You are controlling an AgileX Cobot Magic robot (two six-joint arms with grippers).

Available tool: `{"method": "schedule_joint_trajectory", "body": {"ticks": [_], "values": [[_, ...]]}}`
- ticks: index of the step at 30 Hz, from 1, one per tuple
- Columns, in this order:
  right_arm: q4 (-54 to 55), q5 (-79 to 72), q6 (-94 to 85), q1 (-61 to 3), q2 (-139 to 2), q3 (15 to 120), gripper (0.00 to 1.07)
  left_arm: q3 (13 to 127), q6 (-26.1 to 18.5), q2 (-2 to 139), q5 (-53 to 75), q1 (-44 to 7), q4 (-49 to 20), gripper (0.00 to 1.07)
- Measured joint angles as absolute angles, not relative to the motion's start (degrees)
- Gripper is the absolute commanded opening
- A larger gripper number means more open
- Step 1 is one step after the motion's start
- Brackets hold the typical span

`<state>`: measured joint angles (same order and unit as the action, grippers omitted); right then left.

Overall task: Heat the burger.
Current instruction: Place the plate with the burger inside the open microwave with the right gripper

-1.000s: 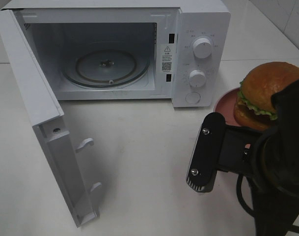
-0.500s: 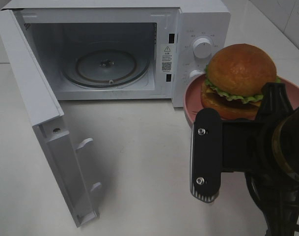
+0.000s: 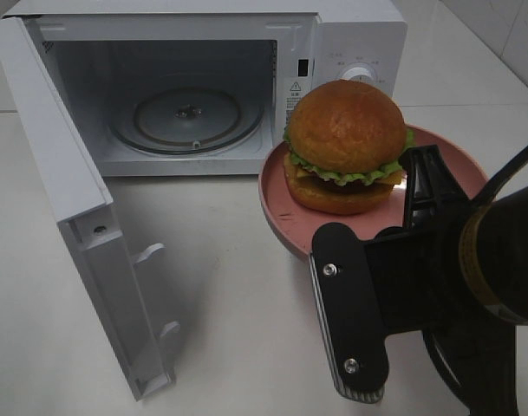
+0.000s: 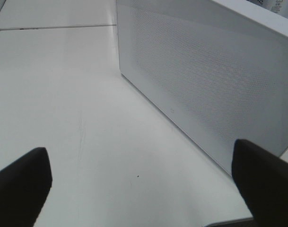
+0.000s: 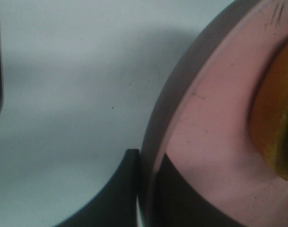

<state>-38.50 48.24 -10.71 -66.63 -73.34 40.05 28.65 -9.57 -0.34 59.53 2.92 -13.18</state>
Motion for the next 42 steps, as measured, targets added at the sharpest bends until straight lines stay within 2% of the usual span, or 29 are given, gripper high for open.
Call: {"method": "schedule_joint_trajectory", "body": {"ticks": [16, 26, 35, 42], "values": [[-38.0, 45.0, -19.9, -65.3, -73.3, 39.9, 0.0, 28.6, -9.6, -0.3, 59.5, 2.9, -13.2, 0.98], [-32.1, 37.4, -36.3, -55.9, -73.3, 39.9, 0.0, 28.6, -9.6, -0.3, 59.5, 2.9, -13.2, 0.98], [-18.2, 30.0, -61.7, -45.4, -73.4, 39.9, 0.0, 28.6, -9.6, -0.3, 59.5, 2.9, -13.2, 0.98], [-9.1, 26.5, -76.1, -40.6, -74.8, 39.9, 0.0, 28.6, -9.6, -0.3, 59.5, 2.9, -13.2, 0.98]]}}
